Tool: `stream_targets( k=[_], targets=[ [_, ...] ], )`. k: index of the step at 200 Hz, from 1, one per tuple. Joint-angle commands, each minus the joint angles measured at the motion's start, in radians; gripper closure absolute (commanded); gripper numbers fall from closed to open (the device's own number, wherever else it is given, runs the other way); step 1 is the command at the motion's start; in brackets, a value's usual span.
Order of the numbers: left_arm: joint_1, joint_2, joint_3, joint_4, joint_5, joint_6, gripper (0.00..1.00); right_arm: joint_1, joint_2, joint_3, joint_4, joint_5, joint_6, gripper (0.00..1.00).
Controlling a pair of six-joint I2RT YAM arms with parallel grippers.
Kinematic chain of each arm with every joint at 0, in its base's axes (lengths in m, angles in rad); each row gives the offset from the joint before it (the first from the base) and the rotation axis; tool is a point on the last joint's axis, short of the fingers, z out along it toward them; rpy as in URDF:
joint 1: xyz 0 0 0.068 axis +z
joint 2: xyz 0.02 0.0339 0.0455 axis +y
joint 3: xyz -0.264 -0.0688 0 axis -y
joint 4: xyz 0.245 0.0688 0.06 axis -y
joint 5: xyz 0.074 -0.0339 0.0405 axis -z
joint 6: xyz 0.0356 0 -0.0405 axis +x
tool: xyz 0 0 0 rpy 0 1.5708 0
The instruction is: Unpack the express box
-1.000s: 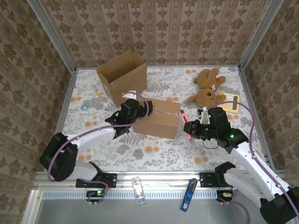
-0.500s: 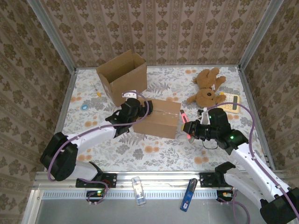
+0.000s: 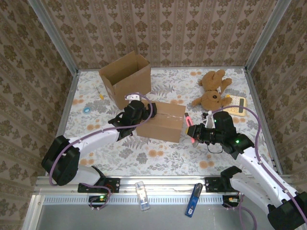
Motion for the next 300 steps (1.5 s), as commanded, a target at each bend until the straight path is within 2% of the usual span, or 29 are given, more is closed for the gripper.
stream_targets(
  k=[1,127,300],
  targets=[
    [-0.005,0.075,-0.062,-0.240,0.003,0.004,0.02,0.041,-0.007,-0.008,0.032,-0.083,0.005,1.00],
    [-0.004,0.079,-0.084,-0.232,-0.001,-0.010,0.02,0.179,-0.040,-0.022,0.032,-0.005,0.071,1.00],
    [-0.004,0.075,-0.089,-0.229,-0.004,-0.015,0.02,0.260,-0.074,-0.040,-0.014,0.041,0.107,1.00]
  ],
)
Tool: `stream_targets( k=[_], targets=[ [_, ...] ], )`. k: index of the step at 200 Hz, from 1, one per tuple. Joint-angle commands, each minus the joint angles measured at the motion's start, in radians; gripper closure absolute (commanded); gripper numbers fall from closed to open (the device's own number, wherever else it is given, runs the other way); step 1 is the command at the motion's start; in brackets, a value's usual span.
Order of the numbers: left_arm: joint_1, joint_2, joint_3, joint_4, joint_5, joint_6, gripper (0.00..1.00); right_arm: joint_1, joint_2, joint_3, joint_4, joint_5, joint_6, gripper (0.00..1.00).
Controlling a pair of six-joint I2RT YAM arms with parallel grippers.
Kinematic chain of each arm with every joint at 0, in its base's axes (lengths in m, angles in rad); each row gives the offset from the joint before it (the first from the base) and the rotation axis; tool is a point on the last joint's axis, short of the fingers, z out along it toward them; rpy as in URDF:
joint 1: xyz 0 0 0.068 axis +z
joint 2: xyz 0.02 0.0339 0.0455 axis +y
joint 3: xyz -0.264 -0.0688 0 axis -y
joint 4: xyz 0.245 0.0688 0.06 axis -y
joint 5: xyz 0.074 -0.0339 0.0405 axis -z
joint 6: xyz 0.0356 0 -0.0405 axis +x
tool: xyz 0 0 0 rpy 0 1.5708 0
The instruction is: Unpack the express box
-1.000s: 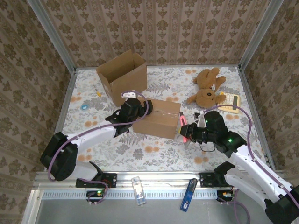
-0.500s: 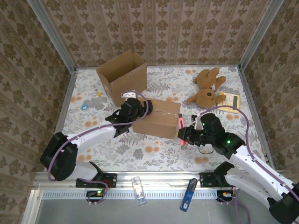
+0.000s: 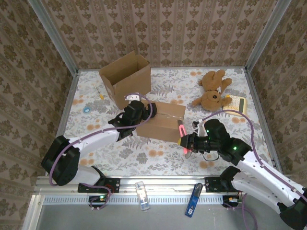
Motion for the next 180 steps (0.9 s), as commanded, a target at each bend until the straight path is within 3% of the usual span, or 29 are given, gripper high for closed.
stream_targets(
  k=[1,48,88,126,180],
  targets=[
    [-0.004,0.076,-0.082,-0.239,-0.003,-0.006,0.02,0.007,-0.019,-0.018,-0.008,-0.022,-0.005,1.00],
    [-0.003,0.080,-0.081,-0.236,-0.001,-0.004,0.02,0.001,-0.046,0.036,-0.147,0.037,-0.065,1.00],
    [-0.001,0.079,-0.081,-0.235,0.002,0.000,0.02,-0.124,-0.035,0.111,-0.271,-0.036,-0.202,1.00],
    [-0.002,0.070,-0.087,-0.232,0.004,-0.001,0.02,-0.187,0.014,0.112,-0.234,-0.130,-0.272,1.00],
    [-0.002,0.066,-0.087,-0.232,0.004,0.000,0.02,-0.212,0.078,0.111,-0.173,-0.151,-0.296,1.00]
  ],
)
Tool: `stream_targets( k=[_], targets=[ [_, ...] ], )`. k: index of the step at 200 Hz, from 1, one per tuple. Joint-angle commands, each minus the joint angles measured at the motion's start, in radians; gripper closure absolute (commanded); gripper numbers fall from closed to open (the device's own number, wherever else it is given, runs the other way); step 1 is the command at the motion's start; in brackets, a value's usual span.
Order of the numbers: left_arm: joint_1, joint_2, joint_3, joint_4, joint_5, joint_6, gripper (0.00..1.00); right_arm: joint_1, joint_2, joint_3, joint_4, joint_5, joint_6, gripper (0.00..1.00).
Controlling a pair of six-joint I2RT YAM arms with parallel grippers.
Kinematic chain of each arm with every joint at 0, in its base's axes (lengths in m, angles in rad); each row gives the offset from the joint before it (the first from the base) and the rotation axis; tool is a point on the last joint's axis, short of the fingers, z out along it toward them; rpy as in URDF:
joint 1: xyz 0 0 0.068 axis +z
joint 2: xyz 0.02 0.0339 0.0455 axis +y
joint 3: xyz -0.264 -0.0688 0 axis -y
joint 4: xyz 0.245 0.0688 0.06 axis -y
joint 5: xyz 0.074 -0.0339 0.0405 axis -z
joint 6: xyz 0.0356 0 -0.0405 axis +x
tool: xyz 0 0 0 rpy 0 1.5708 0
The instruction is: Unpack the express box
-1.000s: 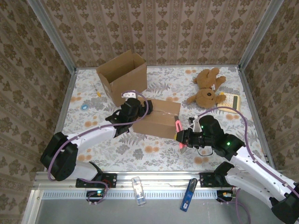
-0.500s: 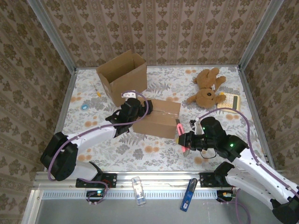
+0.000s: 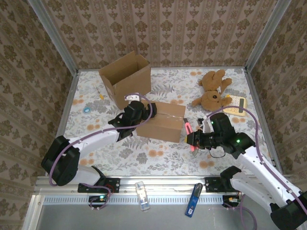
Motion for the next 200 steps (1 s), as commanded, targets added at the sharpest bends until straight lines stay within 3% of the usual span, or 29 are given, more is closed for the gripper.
stream_targets(
  k=[1,200],
  targets=[
    [-0.002,0.067,-0.081,-0.240,0.006,0.000,0.02,-0.011,0.013,0.018,0.044,-0.042,-0.033,1.00],
    [0.001,0.069,-0.081,-0.238,0.009,0.002,0.02,-0.045,0.008,-0.037,0.054,-0.053,0.003,1.00]
  ],
)
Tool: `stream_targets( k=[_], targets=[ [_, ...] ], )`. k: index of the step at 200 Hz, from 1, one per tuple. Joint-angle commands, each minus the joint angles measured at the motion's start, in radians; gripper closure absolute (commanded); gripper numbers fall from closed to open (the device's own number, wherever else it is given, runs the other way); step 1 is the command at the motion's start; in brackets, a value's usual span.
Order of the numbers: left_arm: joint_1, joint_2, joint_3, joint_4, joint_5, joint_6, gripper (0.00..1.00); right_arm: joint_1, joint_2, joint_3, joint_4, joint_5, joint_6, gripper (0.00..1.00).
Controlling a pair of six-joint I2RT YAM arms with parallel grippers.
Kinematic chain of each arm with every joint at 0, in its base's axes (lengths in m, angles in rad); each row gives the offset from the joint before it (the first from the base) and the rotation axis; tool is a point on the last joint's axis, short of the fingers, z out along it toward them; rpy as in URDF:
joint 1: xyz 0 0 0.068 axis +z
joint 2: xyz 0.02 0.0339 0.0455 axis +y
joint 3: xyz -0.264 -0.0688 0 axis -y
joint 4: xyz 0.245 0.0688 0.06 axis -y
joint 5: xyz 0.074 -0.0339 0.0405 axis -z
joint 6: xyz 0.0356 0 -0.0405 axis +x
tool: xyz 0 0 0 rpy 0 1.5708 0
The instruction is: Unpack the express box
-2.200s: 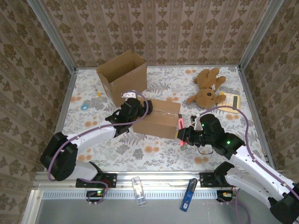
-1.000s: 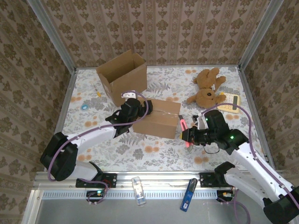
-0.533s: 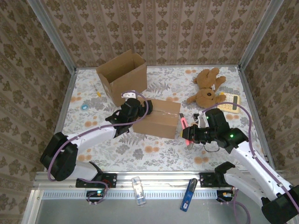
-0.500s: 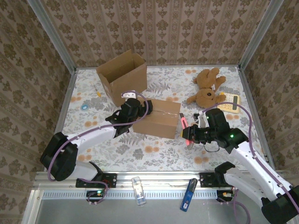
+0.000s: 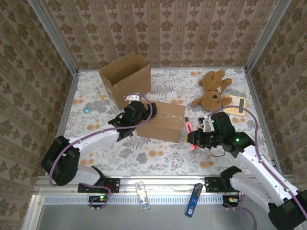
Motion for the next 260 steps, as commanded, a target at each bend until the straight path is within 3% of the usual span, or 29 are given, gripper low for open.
stream_targets(
  k=[1,126,260],
  targets=[
    [0.001,0.069,-0.081,-0.238,0.009,0.002,0.02,-0.005,-0.003,-0.017,0.031,-0.034,0.007,1.00],
    [0.001,0.076,-0.085,-0.229,0.011,-0.002,0.02,0.006,-0.027,-0.062,0.111,-0.064,0.072,1.00],
    [0.002,0.081,-0.086,-0.228,0.011,-0.005,0.02,0.041,-0.033,-0.085,0.068,-0.053,0.077,1.00]
  ],
)
